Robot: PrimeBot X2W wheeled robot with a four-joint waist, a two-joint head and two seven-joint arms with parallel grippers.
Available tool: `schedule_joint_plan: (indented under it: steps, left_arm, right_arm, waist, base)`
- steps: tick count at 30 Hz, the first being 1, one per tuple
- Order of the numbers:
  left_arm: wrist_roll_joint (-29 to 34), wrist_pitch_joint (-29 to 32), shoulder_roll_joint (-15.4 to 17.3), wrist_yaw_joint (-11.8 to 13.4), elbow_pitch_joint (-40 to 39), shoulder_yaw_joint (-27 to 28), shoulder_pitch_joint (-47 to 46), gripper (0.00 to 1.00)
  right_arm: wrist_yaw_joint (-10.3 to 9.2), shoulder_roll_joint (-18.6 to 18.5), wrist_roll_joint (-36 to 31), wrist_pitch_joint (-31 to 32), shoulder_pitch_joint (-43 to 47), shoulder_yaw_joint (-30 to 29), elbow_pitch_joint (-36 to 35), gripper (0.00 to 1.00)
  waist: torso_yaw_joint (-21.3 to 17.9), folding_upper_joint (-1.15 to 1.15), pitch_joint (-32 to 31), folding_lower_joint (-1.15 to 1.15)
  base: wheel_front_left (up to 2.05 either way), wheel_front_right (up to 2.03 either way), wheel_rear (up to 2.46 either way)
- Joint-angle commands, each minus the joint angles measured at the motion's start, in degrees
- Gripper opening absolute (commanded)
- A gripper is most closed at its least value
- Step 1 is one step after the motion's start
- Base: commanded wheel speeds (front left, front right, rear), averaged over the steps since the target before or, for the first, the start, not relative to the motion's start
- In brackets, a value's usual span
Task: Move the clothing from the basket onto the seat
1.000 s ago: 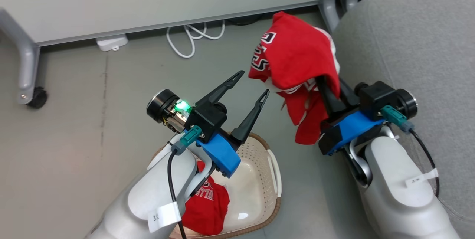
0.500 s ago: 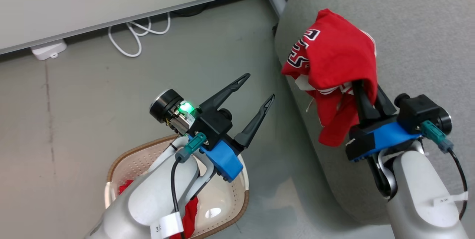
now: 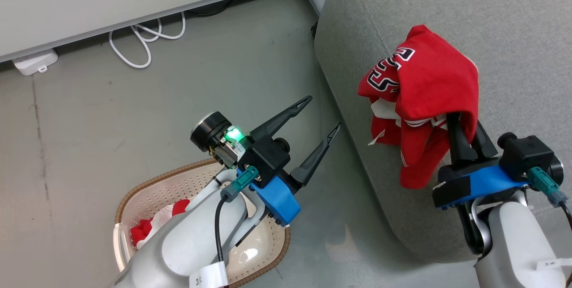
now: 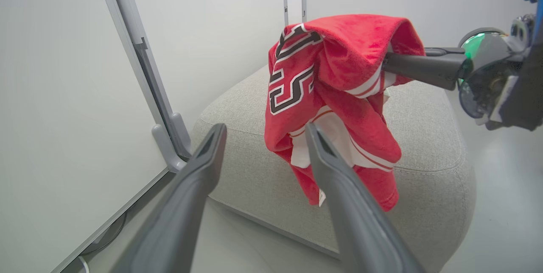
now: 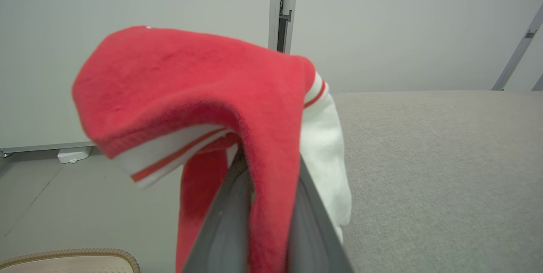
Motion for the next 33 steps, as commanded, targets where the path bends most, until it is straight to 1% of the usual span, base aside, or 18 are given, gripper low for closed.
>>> schedule_joint_plan:
  steps: [1, 5, 9, 14, 18, 21, 23, 27, 31, 32, 33]
  left_arm:
    - [0.0, -0.1, 0.0, -0.1, -0.3, 0.0, -0.2, 1.0]
    - [0.5, -0.1, 0.2, -0.1, -0.7, 0.4, -1.1, 1.0]
    - [1.1, -0.1, 0.9, 0.1, -1.4, 0.8, -2.4, 1.0]
    - [2.0, 0.1, 1.8, 0.0, -2.3, 0.6, -5.4, 1.0]
    - [2.6, 0.4, 2.3, 0.0, -3.0, 0.2, -8.2, 1.0]
    - [2.9, 0.6, 2.6, 0.0, -3.8, -0.3, -10.4, 1.0]
    - [3.2, 0.6, 3.0, -0.1, -4.0, -0.3, -11.4, 1.0]
    - [3.2, 0.6, 3.3, -0.1, -4.9, -0.3, -13.1, 1.0]
    - [3.6, 0.8, 4.2, -0.1, -5.4, -0.5, -13.8, 1.0]
    - [3.6, 0.8, 4.2, -0.1, -5.4, -0.5, -13.8, 1.0]
    - [3.6, 0.8, 4.4, -0.1, -5.5, -0.5, -14.0, 1.0]
  right_arm:
    - [0.01, 0.2, -0.4, -0.2, -0.2, -0.1, -0.7, 0.0]
    - [0.01, 0.4, -0.3, -0.2, -2.9, -0.7, -2.1, 0.0]
    - [0.01, 0.2, -0.5, -0.2, -7.9, -2.5, -4.0, 0.0]
    - [0.01, -3.1, -0.7, -0.2, -17.1, -7.2, -6.1, 0.0]
    - [0.01, -7.1, -1.2, -0.2, -24.2, -13.2, -6.5, 0.0]
    - [0.01, -11.0, -1.4, -0.2, -29.3, -17.9, -5.6, 0.0]
    - [0.01, -13.0, -1.7, -0.2, -31.6, -20.5, -4.7, 0.0]
    - [0.01, -16.5, -2.0, -0.1, -34.1, -24.7, 0.2, 0.0]
    - [0.01, -17.9, -2.7, -0.1, -34.6, -25.5, 7.4, 0.0]
    - [0.01, -17.9, -2.7, -0.1, -34.6, -25.5, 7.4, 0.0]
    - [0.01, -18.0, -3.0, -0.1, -34.4, -25.3, 9.2, 0.0]
  waist:
    - [0.1, 0.0, 0.2, 0.0]
    - [0.3, 0.0, 1.3, 0.0]
    - [0.2, 0.0, 4.0, 0.0]
    - [1.1, 0.0, 9.4, 0.0]
    - [2.3, 0.0, 13.9, 0.0]
    - [3.5, 0.0, 17.2, 0.0]
    - [4.1, 0.0, 19.0, 0.0]
    - [4.7, 0.0, 21.9, 0.0]
    - [4.6, 0.0, 24.1, 0.0]
    - [4.6, 0.0, 24.1, 0.0]
    - [4.5, 0.0, 24.5, 0.0]
  base:
    - [0.0, 0.0, 0.0]
    - [0.0, 0.0, 0.0]
    - [0.0, 0.0, 0.0]
    - [0.0, 0.0, 0.0]
    - [0.0, 0.0, 0.0]
    - [0.0, 0.0, 0.0]
    - [0.0, 0.0, 0.0]
    - [0.0, 0.0, 0.0]
    - [0.0, 0.0, 0.0]
    - [0.0, 0.0, 0.0]
    - [0.0, 0.0, 0.0]
